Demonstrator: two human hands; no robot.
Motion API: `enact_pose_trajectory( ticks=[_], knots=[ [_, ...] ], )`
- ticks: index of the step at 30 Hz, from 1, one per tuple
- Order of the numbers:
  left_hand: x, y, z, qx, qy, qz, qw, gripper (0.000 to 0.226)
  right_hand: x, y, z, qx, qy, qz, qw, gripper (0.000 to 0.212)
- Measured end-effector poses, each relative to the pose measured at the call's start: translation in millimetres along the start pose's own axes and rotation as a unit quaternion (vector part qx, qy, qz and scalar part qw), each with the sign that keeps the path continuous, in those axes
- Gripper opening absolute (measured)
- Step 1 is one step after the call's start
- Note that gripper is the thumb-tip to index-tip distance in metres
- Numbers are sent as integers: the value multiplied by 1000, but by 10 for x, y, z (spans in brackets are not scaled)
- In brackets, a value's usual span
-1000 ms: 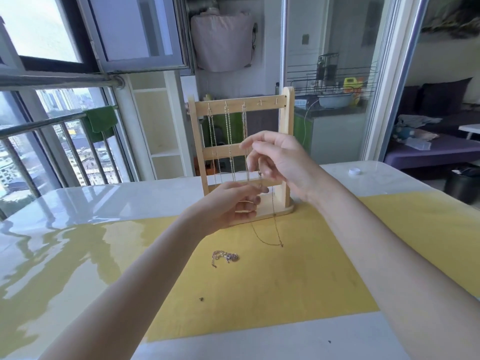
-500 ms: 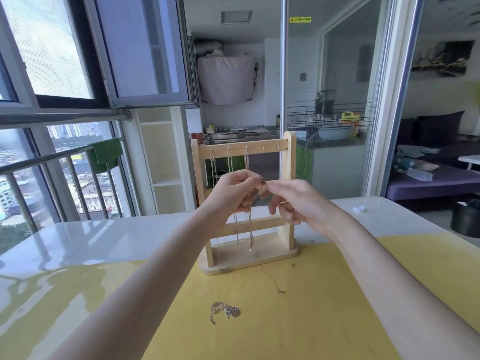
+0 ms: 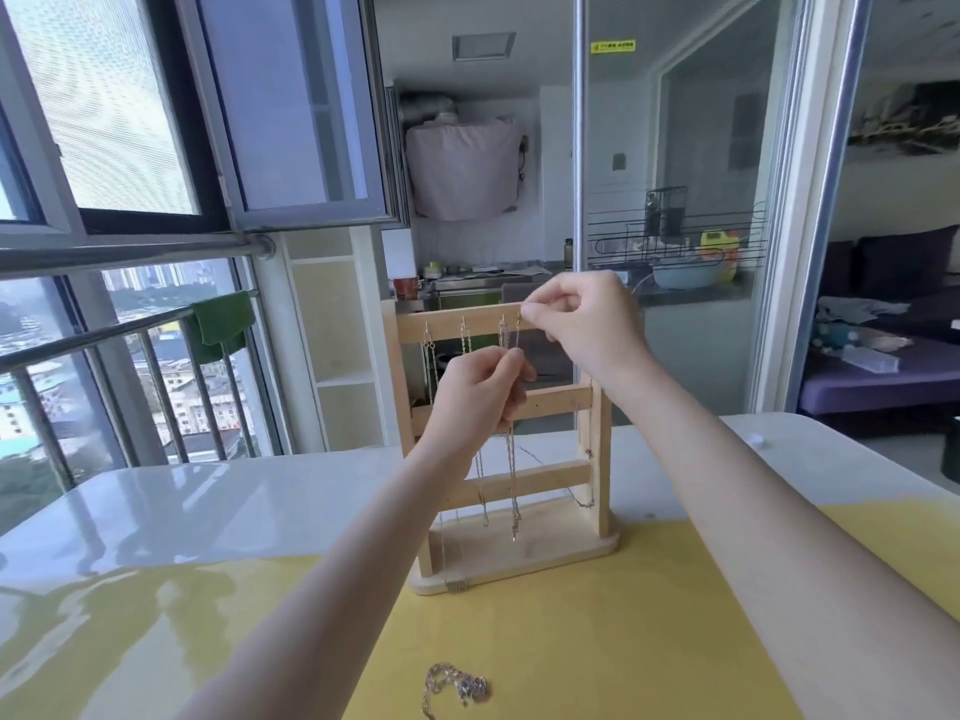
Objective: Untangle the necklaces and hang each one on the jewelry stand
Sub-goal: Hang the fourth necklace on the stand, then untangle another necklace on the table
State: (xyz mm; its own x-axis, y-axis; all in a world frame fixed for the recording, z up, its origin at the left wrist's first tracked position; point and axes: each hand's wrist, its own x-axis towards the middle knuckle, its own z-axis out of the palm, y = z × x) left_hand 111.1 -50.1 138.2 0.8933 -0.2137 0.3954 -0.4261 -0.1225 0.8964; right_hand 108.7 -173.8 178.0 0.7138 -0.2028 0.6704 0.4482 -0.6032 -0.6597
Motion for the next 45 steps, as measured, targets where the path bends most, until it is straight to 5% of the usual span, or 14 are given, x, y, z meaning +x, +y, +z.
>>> enact_pose_trajectory(
  ticks=[13,24,29,35,38,42,45],
  knots=[
    [86,-205,182,49,20,5,999,29,-52,225,41,-182,71,-101,975,7],
    [-46,-259,204,58,39,-1,998,20,-417,491,197,-97,118,-81,985,11],
    [-115,-267,164,166,34,-2,985,20,-508,544,200,-64,80,-53,993,19],
    [-586,-289,-3,292,29,87,952,22,-971,580,120,-86,89,-37,992,12],
    [-849,-468,-183,337,-40,3,941,20,-1325,605,198,-55,6,-3,998,15],
    [-1233,-813,-344,385,-110,-82,913,16,-1759,619,374,-23,-268,71,961,14],
    [-1399,-1005,-343,385,-131,-98,908,12,-1991,589,471,-40,-322,85,942,10]
  ],
)
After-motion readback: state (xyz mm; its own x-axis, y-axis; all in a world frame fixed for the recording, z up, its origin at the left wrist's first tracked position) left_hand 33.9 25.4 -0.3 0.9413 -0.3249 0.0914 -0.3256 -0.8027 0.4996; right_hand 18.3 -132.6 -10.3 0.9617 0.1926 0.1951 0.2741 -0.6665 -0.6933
